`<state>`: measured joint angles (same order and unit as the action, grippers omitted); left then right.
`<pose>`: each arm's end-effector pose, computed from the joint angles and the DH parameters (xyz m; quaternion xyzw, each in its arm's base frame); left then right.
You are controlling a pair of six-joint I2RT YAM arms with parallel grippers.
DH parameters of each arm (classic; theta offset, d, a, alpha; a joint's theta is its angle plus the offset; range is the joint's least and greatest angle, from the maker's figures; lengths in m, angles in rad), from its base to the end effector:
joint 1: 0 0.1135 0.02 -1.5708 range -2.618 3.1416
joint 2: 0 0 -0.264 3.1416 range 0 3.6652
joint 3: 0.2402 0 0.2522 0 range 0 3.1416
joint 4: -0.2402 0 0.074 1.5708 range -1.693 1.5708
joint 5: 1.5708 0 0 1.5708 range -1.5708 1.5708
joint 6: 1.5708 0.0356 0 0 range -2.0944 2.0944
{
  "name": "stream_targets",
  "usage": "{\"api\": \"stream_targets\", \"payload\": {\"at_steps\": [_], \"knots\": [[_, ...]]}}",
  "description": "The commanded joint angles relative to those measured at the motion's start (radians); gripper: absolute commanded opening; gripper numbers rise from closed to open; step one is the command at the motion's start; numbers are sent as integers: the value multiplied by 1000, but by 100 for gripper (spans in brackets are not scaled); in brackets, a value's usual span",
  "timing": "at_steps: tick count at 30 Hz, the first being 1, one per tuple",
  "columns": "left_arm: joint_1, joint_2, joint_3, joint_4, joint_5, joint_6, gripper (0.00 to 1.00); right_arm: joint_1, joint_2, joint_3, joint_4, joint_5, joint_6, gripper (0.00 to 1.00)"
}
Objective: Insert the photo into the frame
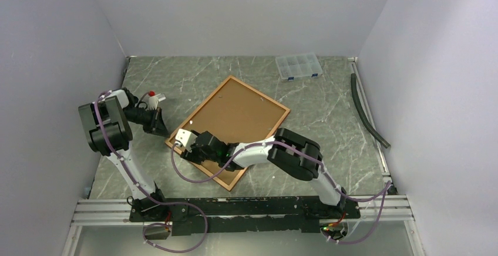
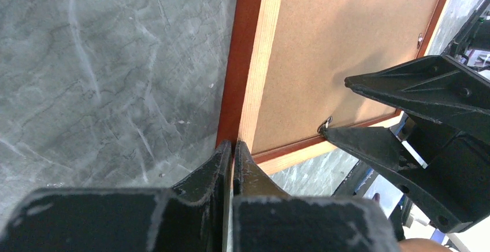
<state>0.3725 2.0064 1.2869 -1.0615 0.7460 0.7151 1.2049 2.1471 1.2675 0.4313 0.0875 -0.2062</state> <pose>0.3202 0.0992 0.1386 0.1202 0.9191 -0.3607 0.1039 0.1692 0.4330 0.1369 -0.5307 0.6590 0.2221 0.4845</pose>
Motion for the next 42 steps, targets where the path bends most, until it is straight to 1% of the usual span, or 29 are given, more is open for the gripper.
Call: {"api": "stream_targets", "payload": {"at_steps": [1,8,14,19,21,23,26,27,31,34,36,39,42], "knots": [[-14,17,-52,35,-76,60,5,-1,30,36,34,4,1,60],[-15,26,-51,24,-79,73,4,-8,31,50,41,2,-5,60],[-14,22,-48,18,-82,73,3,-11,44,111,27,-11,-21,60],[-13,12,-24,8,-88,59,4,-54,-14,131,-15,-75,44,60],[-13,8,-6,-1,-92,54,5,-84,-59,127,-56,-147,95,60],[-11,-1,22,-9,-96,45,6,-118,-93,139,-129,-261,141,59],[-5,-20,76,-40,-93,32,16,-173,-126,159,-257,-487,162,60],[-4,-30,91,-54,-94,32,20,-186,-143,152,-282,-519,158,61],[-5,-79,103,-85,-102,34,34,-245,-220,99,-312,-541,181,67],[-15,-121,45,-84,-109,37,40,-286,-195,155,-357,-630,205,67],[-33,-158,-19,-59,-130,32,40,-298,-152,221,-406,-710,233,67],[-50,-210,-107,-7,-157,13,38,-301,-89,314,-513,-825,214,67],[-64,-225,-136,19,-177,-6,34,-303,-45,365,-589,-917,150,67]]}}
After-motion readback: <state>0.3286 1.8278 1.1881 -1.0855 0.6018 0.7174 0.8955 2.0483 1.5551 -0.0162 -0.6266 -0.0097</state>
